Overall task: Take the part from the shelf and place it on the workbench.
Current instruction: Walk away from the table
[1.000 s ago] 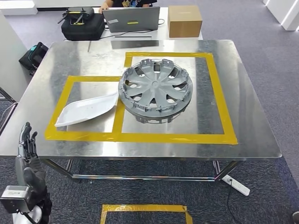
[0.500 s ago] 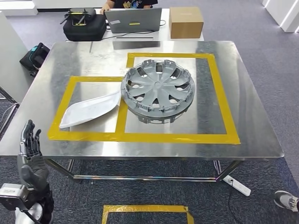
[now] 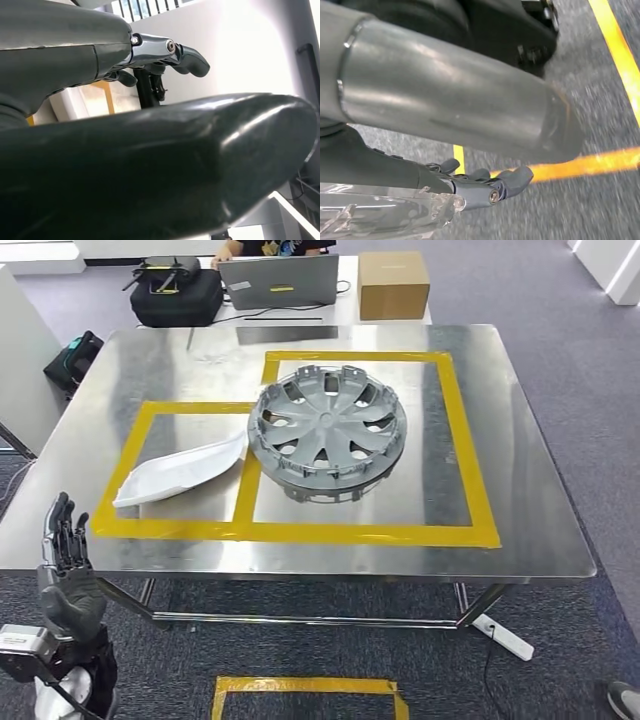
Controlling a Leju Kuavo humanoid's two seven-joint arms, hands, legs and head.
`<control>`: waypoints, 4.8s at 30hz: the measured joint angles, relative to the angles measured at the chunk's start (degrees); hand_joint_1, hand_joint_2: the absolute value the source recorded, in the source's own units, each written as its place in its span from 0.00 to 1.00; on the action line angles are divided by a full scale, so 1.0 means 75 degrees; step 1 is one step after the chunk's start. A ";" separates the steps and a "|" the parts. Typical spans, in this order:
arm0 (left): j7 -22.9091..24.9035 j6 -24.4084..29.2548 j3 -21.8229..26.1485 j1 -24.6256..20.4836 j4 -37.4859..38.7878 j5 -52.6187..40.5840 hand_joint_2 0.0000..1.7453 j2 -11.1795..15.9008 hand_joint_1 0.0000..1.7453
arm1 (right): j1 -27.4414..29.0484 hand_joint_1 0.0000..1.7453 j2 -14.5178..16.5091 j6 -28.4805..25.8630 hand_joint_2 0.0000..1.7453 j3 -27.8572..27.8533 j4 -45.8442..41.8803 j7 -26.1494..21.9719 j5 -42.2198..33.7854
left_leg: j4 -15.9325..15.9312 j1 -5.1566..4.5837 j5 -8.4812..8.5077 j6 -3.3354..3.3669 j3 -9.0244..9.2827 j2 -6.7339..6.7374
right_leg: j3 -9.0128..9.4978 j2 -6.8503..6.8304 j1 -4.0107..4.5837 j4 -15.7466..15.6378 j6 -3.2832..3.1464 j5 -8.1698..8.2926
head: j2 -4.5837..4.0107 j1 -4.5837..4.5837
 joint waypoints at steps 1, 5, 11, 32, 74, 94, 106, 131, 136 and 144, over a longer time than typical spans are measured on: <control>0.0000 0.0000 0.0003 -0.0001 0.0010 0.0004 0.00 -0.0004 0.00 | 0.0001 0.00 -0.0007 -0.0004 0.00 -0.0001 -0.0004 -0.0001 0.0004 | 0.0056 0.0011 -0.0065 -0.0023 -0.0026 0.0005 | -0.0016 -0.0001 0.0010 0.0009 -0.0086 0.0000 | 0.0000 -0.0018; 0.0000 -0.0001 0.0031 -0.0004 0.0042 0.0006 0.00 -0.0015 0.00 | 0.0001 0.00 -0.0012 -0.0012 0.00 -0.0004 -0.0010 -0.0001 0.0014 | 0.1628 -0.0031 -0.1010 -0.0026 -0.0744 0.0026 | -0.0120 -0.0025 0.0063 -0.0002 -0.0294 0.0075 | 0.0000 -0.0085; 0.0000 -0.0009 0.0090 0.0013 0.0133 0.0019 0.00 -0.0042 0.00 | 0.0010 0.00 -0.0063 -0.0004 0.00 -0.0002 -0.0015 -0.0193 0.0145 | 0.0754 -0.0148 -0.0284 0.0204 -0.0236 0.0033 | -0.0278 -0.0025 0.0183 0.0001 -0.0299 0.0228 | 0.0000 -0.0090; 0.0000 0.0105 0.0172 0.0182 0.0300 -0.0088 0.00 -0.0168 0.00 | 0.0035 0.00 -0.0119 0.0083 0.00 0.0041 -0.0022 -0.0028 0.0353 | 0.0073 -0.0228 0.0625 0.0238 -0.0628 0.0054 | 0.0679 -0.0024 0.0216 -0.0299 -0.0159 -0.0341 | 0.0000 -0.0081; -0.0006 0.0149 0.0207 0.0290 0.0303 -0.0213 0.00 -0.0122 0.00 | 0.0025 0.00 -0.0009 0.0238 0.00 0.0120 -0.0014 -0.0095 0.0505 | 0.0766 -0.0170 -0.0008 -0.0006 -0.0280 0.0053 | 0.0041 -0.0124 0.0206 -0.0428 -0.0335 0.0347 | 0.0000 -0.0154; -0.0007 0.0141 0.0222 0.0332 0.0298 -0.0207 0.00 -0.0119 0.00 | -0.0001 0.00 0.0003 0.0219 0.00 0.0229 -0.0013 -0.0089 0.0586 | -0.0072 -0.0255 0.0804 0.0243 -0.0680 0.0207 | 0.0886 -0.0248 0.0332 -0.0568 -0.0332 -0.0341 | 0.0000 -0.0088; -0.0008 0.0146 0.0220 0.0371 0.0291 -0.0200 0.00 -0.0120 0.00 | 0.0048 0.00 0.0002 0.0251 0.00 0.0229 -0.0013 -0.0093 0.0588 | 0.0140 -0.0136 0.0461 0.0104 -0.0356 -0.0364 | 0.0513 0.0470 0.0296 -0.0480 -0.0397 -0.0012 | 0.0000 -0.0152; -0.0009 -0.0088 0.0227 0.0473 0.0239 -0.0080 0.00 -0.0144 0.00 | 0.0050 0.00 0.0002 0.0298 0.00 0.0232 -0.0013 -0.0090 0.0640 | 0.2179 -0.0176 -0.0766 0.0065 -0.1276 0.0114 | 0.0147 0.0125 0.0216 -0.0326 -0.0438 0.0193 | 0.0000 -0.0096; -0.0007 -0.0144 0.0230 0.0480 0.0238 -0.0146 0.00 -0.0165 0.00 | 0.0057 0.00 -0.0001 0.0304 0.00 0.0232 -0.0013 -0.0092 0.0674 | 0.0385 -0.0136 0.0233 0.0164 -0.0408 -0.0339 | 0.0080 0.0611 0.0231 -0.0284 -0.0317 0.0262 | 0.0000 -0.0096; -0.0009 -0.0136 0.0253 0.0517 0.0233 -0.0176 0.00 -0.0257 0.00 | 0.0082 0.00 -0.0032 0.0317 0.00 0.0235 -0.0013 -0.0082 0.0696 | 0.0022 -0.0134 0.0310 0.0444 -0.0302 0.0049 | -0.0727 0.0065 0.0213 0.1106 -0.0004 -0.0512 | 0.0000 0.0001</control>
